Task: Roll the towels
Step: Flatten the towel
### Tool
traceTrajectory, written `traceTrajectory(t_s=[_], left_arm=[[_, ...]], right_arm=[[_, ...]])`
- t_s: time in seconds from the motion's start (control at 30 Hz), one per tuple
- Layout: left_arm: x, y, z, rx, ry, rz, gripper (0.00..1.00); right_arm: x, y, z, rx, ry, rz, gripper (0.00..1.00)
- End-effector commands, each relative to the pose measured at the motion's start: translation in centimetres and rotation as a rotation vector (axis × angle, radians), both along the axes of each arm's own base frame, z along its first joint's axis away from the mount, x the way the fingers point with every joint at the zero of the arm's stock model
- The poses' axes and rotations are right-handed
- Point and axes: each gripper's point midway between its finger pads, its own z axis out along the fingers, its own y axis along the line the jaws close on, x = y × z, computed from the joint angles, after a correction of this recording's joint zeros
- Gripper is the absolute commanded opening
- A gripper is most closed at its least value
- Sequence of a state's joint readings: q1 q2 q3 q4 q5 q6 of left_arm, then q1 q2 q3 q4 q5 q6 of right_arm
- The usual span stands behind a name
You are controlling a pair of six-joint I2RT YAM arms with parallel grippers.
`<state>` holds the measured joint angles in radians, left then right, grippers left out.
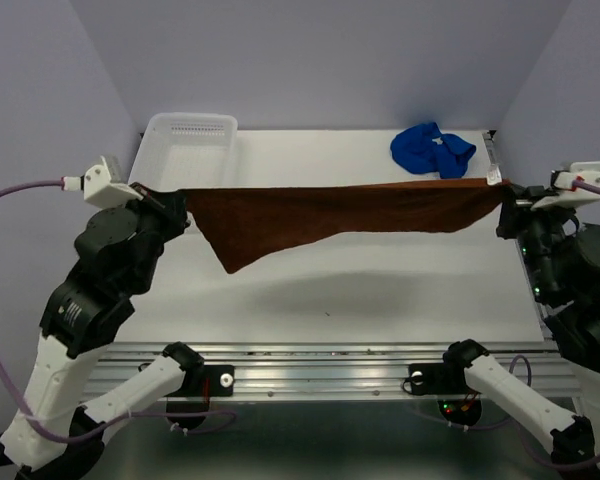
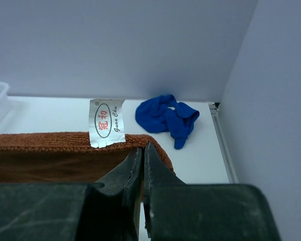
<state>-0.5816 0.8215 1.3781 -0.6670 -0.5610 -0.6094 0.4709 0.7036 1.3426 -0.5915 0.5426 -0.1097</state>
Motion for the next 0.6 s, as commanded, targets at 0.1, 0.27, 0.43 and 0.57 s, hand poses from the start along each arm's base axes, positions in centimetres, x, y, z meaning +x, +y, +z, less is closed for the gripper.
traceTrajectory(t_s=[0.1,0.27,0.43,0.57], left_arm=[[-4.1,-1.7,6.1,-0.092,-0.212,-0.239,0.0],[-3.2,-2.5,3.6,-0.097,-0.145,-0.241,0.0],[0.4,-3.4,-1.7,-0.044,0.012,-0.152,0.0],[5.1,-4.3,-8.3,0.031,0.196,-0.015,0.0]], right_arm=[[-5.2,-0.5,2.4,0.077,-0.062,0.117,0.02],[-5.5,-1.0,0.2,0.108,-0.014,0.083,0.03],[-2.8,-1.6,-5.0,0.133,0.115,-0.062,0.04],[1.4,-1.0,-12.8,0.07,0.306,-0.205,0.03]])
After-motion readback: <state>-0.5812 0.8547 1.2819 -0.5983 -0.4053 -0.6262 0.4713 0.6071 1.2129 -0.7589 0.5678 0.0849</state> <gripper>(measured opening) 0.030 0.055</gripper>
